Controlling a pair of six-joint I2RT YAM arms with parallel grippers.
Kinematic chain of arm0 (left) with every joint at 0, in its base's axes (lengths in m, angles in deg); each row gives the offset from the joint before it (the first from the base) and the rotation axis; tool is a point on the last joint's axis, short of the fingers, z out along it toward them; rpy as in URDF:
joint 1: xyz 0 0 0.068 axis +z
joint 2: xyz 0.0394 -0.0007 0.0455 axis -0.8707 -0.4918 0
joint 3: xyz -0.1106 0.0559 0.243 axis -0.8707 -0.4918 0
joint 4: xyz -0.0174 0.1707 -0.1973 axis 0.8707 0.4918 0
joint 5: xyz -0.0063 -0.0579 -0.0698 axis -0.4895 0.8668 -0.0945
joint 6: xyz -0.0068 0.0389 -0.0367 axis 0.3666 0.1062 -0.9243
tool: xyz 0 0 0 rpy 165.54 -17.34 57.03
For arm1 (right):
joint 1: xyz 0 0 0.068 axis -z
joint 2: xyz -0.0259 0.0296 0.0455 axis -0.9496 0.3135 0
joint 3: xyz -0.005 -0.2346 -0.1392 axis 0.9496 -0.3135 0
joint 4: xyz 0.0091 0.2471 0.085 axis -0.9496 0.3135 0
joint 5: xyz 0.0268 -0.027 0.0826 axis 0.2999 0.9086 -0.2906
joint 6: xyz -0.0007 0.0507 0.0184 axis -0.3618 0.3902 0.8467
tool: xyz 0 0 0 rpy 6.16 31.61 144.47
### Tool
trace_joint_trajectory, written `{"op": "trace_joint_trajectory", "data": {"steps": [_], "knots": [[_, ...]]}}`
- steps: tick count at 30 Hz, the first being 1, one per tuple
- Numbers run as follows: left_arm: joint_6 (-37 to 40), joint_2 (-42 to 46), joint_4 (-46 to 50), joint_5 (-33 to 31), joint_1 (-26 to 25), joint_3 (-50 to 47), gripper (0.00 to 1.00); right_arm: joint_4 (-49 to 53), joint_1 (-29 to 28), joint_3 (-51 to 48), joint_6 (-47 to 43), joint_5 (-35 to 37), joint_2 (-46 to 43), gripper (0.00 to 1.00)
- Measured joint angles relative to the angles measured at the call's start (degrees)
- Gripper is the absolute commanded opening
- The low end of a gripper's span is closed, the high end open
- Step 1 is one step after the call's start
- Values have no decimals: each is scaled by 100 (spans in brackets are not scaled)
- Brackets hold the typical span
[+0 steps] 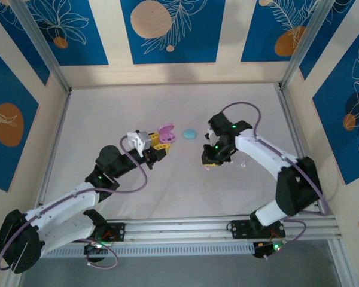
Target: Insert wireless bluetooth earbuds into charging case
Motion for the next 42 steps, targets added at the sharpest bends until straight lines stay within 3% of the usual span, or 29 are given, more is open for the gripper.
{"op": "trace_joint_trajectory", "data": {"steps": [9, 15, 28, 42], "knots": [[251, -922, -811, 44, -28, -149, 19, -669, 136, 868, 450, -1816, -1080, 19], [256, -1355, -1309, 107, -140, -146, 18, -1241, -76, 1029, 866, -2402, -1126, 19], [254, -1550, -1672, 131, -267, -125, 18, -1711, -522, 1300, 1152, -2435, -568, 20], [205, -1617, -1825, 127, -308, -61, 18, -1834, -645, 1300, 1224, -2013, -525, 19]]}}
